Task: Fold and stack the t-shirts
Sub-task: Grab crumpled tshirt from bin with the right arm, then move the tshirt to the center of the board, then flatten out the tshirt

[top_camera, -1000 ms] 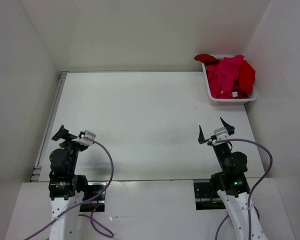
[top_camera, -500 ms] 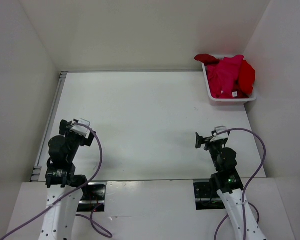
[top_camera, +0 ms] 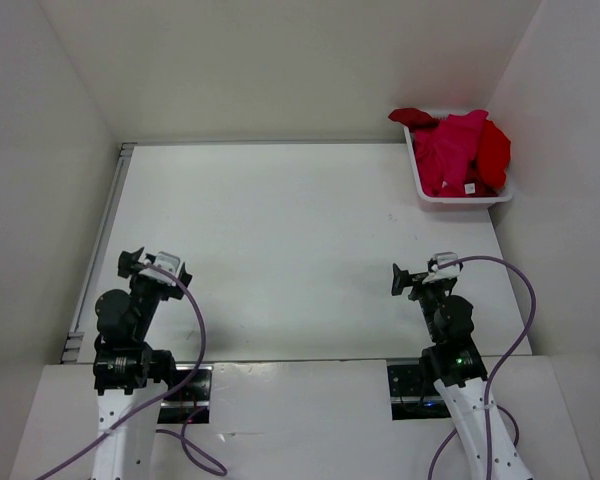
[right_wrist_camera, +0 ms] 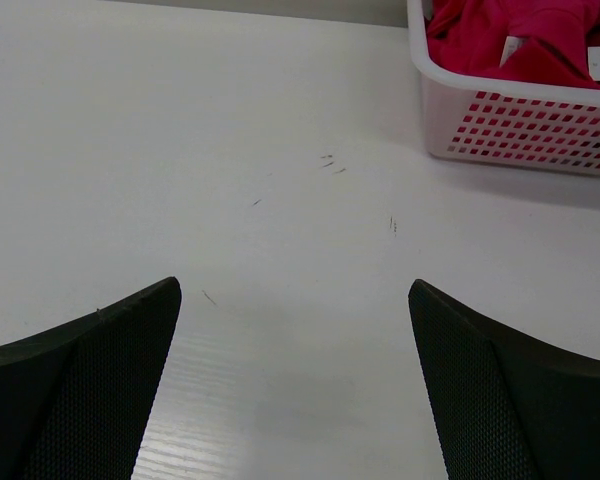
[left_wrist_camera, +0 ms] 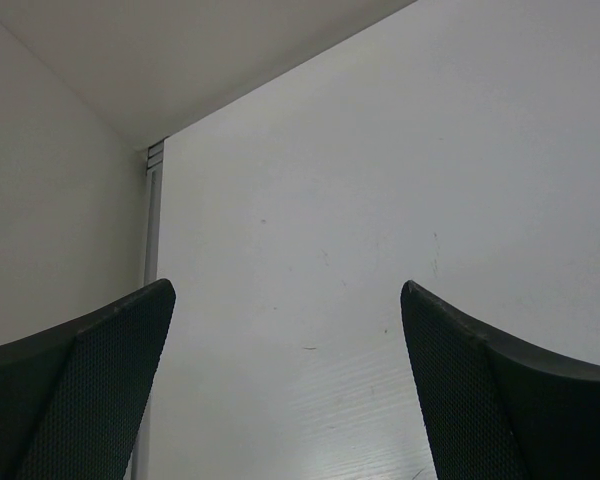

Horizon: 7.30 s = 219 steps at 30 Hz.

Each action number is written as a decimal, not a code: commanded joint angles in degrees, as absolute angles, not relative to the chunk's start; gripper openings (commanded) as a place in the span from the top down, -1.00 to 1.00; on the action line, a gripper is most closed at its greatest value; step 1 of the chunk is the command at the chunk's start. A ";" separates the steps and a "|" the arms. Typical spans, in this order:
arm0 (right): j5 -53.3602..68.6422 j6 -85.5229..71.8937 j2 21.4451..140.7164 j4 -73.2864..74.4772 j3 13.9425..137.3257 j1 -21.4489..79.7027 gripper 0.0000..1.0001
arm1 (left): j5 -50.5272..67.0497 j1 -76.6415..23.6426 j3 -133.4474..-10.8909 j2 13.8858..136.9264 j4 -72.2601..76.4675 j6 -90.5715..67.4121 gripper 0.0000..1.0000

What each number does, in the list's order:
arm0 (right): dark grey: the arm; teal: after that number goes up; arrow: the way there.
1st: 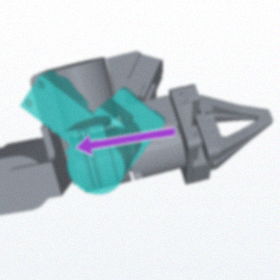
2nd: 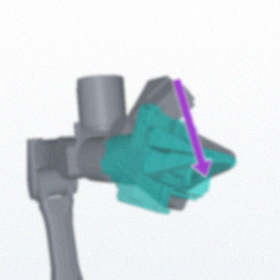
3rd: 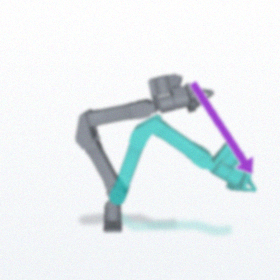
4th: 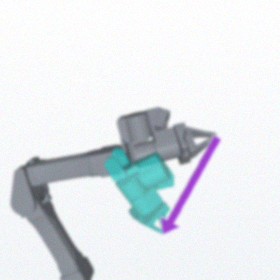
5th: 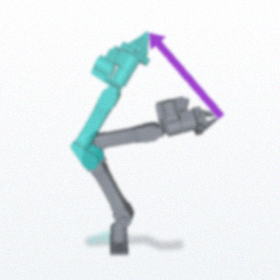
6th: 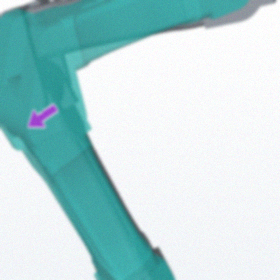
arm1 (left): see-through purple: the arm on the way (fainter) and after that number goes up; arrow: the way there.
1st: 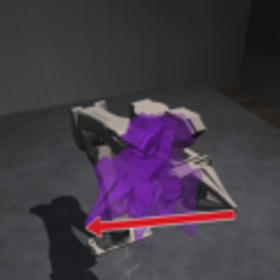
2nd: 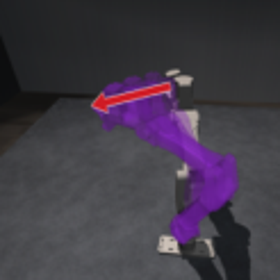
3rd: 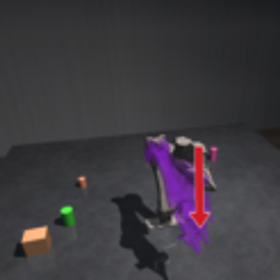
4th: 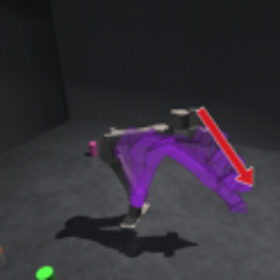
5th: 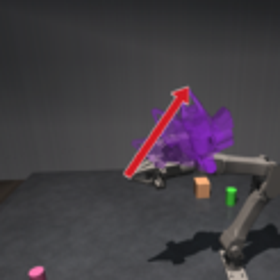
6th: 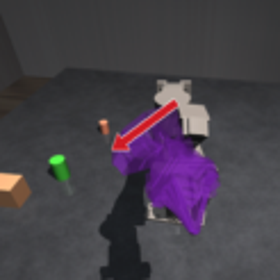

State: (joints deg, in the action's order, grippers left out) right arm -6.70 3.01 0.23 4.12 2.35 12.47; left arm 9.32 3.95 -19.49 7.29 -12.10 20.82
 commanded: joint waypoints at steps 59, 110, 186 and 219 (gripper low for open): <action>-35.72 -28.06 69.62 7.56 57.45 48.65 -1.00 | 17.14 8.36 -44.47 55.28 -9.40 11.78 -1.00; -35.52 -20.65 141.23 48.51 141.77 -5.10 -0.90 | 13.89 5.01 -59.59 78.93 -15.82 5.80 -1.00; -14.31 -11.70 106.49 53.79 151.91 23.46 -0.98 | 7.12 6.68 -59.67 54.84 -15.73 6.77 -1.00; -8.19 -33.76 104.66 9.93 71.71 67.76 -0.88 | 11.60 12.39 -49.75 42.45 -19.07 -0.53 -1.00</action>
